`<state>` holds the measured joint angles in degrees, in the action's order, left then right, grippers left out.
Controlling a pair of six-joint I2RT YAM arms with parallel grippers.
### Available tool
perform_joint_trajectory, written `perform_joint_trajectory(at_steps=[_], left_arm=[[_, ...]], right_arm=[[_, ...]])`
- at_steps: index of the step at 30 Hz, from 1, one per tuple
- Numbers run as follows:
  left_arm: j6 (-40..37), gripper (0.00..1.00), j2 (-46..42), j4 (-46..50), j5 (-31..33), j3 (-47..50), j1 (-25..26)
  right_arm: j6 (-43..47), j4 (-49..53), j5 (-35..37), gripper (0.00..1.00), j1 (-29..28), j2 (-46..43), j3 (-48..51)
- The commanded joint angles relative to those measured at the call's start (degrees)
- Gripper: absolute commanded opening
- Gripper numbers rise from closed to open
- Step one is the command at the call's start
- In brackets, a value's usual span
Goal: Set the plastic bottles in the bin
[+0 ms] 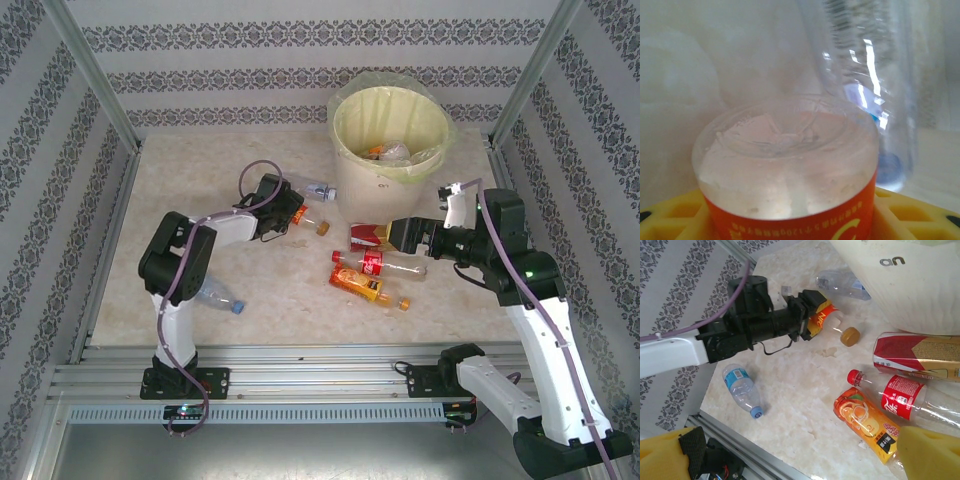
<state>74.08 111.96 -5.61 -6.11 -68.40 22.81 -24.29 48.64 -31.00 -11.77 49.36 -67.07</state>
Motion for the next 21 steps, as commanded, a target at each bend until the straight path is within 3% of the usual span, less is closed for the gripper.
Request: perform_joint_trajectory(at_steps=[1, 5, 12, 21], left_arm=[[-8.0, 0.5, -8.7, -3.3, -4.5, 1.2, -0.5], [-12.6, 0.51, -15.4, -1.5, -13.5, 2.9, -0.5], [-17.2, 0.51, -26.5, 8.8, -24.8, 3.7, -0.3], [-11.5, 0.52, -37.1, 11.3, -26.8, 8.0, 2.9]], right_arm=[[-0.3, -0.7, -2.8, 0.98, -0.4, 0.9, 0.9], [-1.6, -2.3, -6.6, 0.98, -1.5, 1.9, 1.1], [-2.8, -4.2, -3.0, 0.98, -9.1, 4.9, 0.0], [-6.8, -12.4, 3.3, 0.97, -21.1, 11.7, -1.2]])
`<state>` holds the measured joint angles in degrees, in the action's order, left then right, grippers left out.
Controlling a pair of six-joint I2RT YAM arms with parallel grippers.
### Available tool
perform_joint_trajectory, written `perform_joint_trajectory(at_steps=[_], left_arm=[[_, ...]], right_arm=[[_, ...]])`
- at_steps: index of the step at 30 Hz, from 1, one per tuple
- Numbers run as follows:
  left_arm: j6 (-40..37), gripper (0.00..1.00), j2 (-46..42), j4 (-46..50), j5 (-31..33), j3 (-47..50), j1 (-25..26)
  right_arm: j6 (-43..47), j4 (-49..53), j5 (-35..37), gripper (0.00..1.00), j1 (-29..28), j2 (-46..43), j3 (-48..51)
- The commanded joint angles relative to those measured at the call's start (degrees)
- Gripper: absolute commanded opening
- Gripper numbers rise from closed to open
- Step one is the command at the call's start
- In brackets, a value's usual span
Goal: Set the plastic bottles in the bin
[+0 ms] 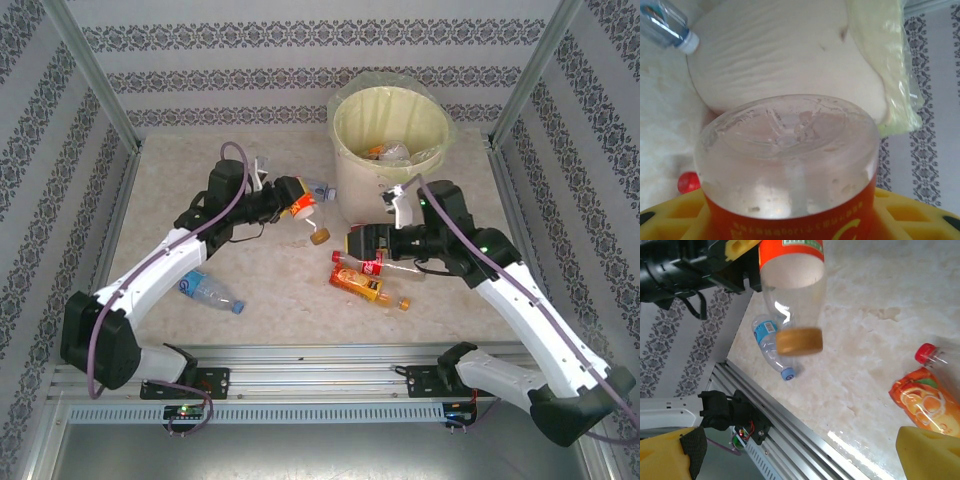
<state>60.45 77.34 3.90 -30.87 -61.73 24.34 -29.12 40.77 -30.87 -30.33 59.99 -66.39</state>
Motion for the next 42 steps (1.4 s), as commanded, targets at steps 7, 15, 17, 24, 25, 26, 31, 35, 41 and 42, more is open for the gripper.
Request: perform_joint_trajectory(at_steps=[7, 15, 17, 24, 25, 26, 31, 35, 41, 42], left_arm=[[7.0, 0.53, -4.9, 0.8, -0.5, 2.3, 6.1], [9.4, 0.54, -5.5, -0.9, -1.0, 3.3, 7.4], [9.9, 0.54, -5.5, -1.9, -1.5, 3.4, 7.4], [11.0, 0.53, -5.6, -3.8, -1.8, 3.2, 7.4], [11.1, 0.53, -5.5, -3.8, -1.8, 3.2, 7.4], [11.2, 0.53, -5.5, -3.7, -1.7, 3.2, 7.4], [12.2, 0.53, -5.6, -5.2, -2.2, 3.4, 7.4], [11.1, 0.57, -5.8, -4.5, -2.2, 2.4, 7.4], [8.7, 0.84, -5.7, -3.4, -2.6, -0.4, 7.4], [8.6, 0.88, -5.8, -3.7, -2.6, -0.7, 7.4]], right_arm=[[-4.5, -10.6, 6.8, 0.97, -7.4, 6.4, -2.6], [-6.0, -14.1, 7.1, 0.92, -9.0, 10.0, -3.5], [-6.4, -14.5, 7.2, 0.91, -9.1, 10.4, -3.4], [-7.0, -15.8, 7.2, 0.83, -9.3, 11.4, -3.3], [-7.1, -15.8, 7.2, 0.82, -9.3, 11.6, -3.4], [-7.1, -15.8, 7.2, 0.8, -9.3, 11.8, -3.5], [-7.4, -15.9, 7.3, 0.69, -9.3, 12.1, -3.7], [-7.3, -15.3, 8.4, 0.58, -9.2, 11.2, -3.7], [-6.2, -13.0, 9.5, 0.5, -8.8, 8.9, -4.9], [-6.1, -12.6, 9.6, 0.49, -8.6, 8.5, -4.9]])
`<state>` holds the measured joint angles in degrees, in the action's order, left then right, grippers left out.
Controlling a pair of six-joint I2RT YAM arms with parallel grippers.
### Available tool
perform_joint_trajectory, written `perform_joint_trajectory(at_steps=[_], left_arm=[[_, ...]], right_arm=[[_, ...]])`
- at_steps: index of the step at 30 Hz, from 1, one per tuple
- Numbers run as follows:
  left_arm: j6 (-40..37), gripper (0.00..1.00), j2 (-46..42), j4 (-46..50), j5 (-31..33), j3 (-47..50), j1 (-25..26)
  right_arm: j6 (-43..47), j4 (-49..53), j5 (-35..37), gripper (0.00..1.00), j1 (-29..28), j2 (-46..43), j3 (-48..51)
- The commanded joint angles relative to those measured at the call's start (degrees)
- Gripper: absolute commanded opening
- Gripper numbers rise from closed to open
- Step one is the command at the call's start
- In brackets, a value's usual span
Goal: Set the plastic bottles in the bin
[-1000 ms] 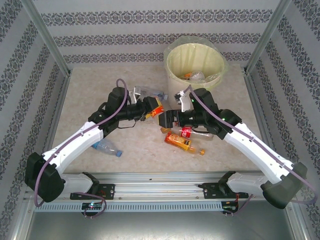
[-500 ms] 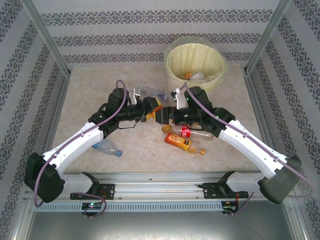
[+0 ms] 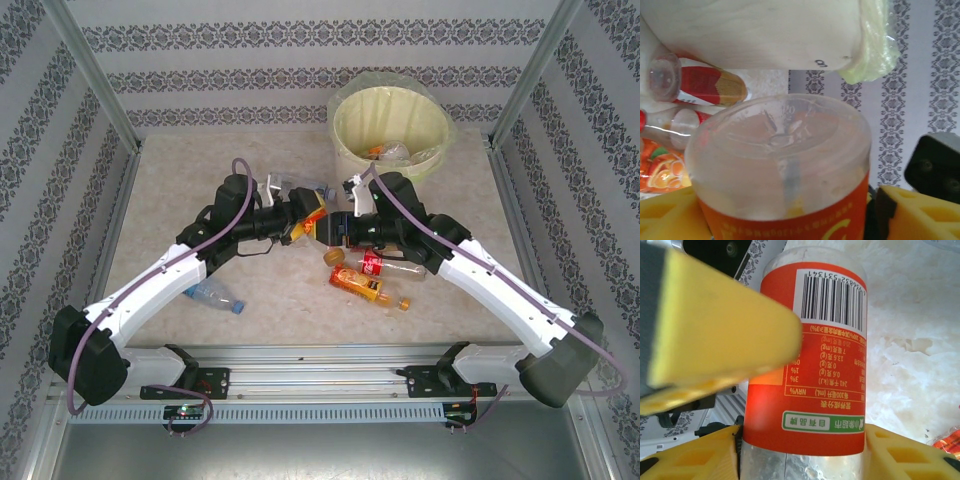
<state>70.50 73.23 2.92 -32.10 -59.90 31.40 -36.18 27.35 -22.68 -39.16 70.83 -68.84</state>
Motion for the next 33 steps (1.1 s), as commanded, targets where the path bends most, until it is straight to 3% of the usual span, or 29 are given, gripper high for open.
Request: perform_joint_trajectory(at_steps=[1, 2, 6, 13, 18, 25, 33], left_arm=[[-1.5, 0.94, -1.7, -3.1, -1.4, -2.8, 0.3], [-1.5, 1.0, -1.8, -3.7, -1.3, -3.2, 0.2], [-4.6, 1.0, -2.6, -4.5, -0.9, -5.5, 0.0], [-20.7, 1.0, -7.5, 3.7, -0.1, -9.0, -0.3], [-27.8, 1.0, -10.9, 8.5, -0.5, -9.7, -0.3], [-35.7, 1.0, -15.3, 18.0, 3.1, -10.7, -0.3], [-38.0, 1.0, -17.2, 22.2, 4.9, -11.4, -0.2]], right_arm=[[1.0, 1.3, 1.5, 0.48, 0.4, -2.9, -2.5], [1.3, 1.7, 1.6, 0.48, 0.8, -3.6, -2.4], [2.2, 4.4, 2.3, 0.48, 2.5, -6.3, -3.0], [8.4, 13.5, 7.0, 0.48, 7.9, -9.8, -8.9], [12.8, 18.1, 10.2, 0.48, 13.1, -8.3, -16.3], [17.6, 24.3, 16.1, 0.48, 18.7, 1.3, -31.7], [19.5, 26.6, 12.9, 0.48, 24.6, 15.9, -47.4]])
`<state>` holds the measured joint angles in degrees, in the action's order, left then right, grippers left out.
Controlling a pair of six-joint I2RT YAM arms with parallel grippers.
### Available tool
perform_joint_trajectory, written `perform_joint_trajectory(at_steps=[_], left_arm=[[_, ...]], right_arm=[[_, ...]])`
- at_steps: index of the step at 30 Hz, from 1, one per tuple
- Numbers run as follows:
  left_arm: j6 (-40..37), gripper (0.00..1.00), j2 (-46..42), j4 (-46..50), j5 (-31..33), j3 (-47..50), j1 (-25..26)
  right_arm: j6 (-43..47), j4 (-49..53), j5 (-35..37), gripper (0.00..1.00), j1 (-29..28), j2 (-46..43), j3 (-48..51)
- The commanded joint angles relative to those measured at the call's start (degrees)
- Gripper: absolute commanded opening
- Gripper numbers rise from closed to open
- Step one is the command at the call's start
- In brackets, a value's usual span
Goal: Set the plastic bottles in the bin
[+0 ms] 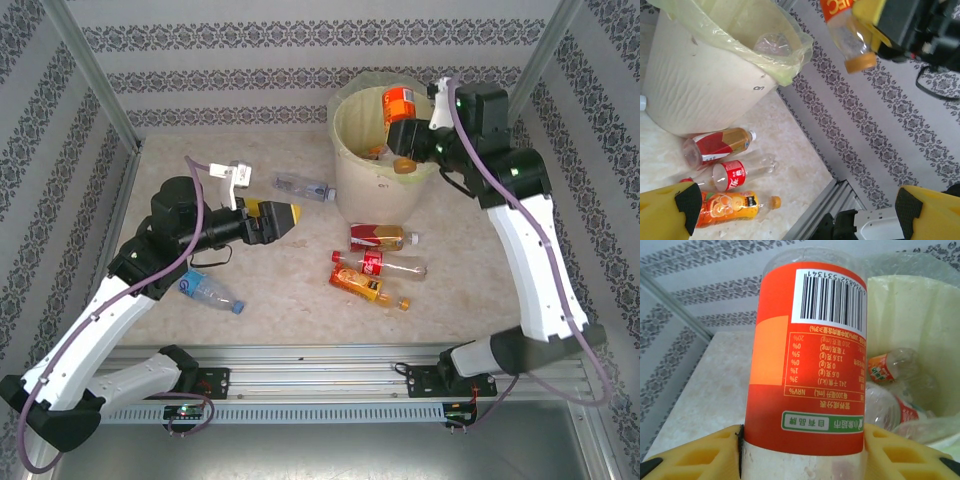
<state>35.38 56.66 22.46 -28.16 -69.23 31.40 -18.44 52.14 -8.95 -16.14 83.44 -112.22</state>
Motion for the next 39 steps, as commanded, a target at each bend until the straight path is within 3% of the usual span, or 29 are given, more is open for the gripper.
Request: perform_joint_trajectory(at_steps=[1, 13, 20, 28, 34, 39], left_arm=[[-2.8, 1.0, -0.4, 2.7, 0.6, -2.3, -0.2], [-2.4, 1.0, -0.3, 2.4, 0.8, -1.4, -0.2], [-2.9, 1.0, -0.3, 3.4, 2.0, -1.0, -0.2], [-3.3, 1.0, -1.0, 4.1, 3.0, -0.2, -0.2], [-4.5, 1.0, -1.0, 6.2, 4.1, -0.4, -0.2], [-6.1, 1.0, -1.0, 6.4, 2.4, -0.3, -0.2]], right_arm=[[1.5, 1.6, -1.5, 0.48, 2.2, 5.2, -5.6], [0.4, 8.9, -4.0, 0.5, 3.0, 26.8, -25.5], [-1.5, 10.0, -3.4, 0.57, 1.9, 31.2, -27.6], [-4.4, 10.2, -1.4, 0.79, 2.6, 31.1, -28.9], [-2.3, 9.6, -2.0, 0.8, 2.6, 26.7, -27.7], [0.7, 6.3, -3.5, 0.8, 2.5, 18.8, -19.7]])
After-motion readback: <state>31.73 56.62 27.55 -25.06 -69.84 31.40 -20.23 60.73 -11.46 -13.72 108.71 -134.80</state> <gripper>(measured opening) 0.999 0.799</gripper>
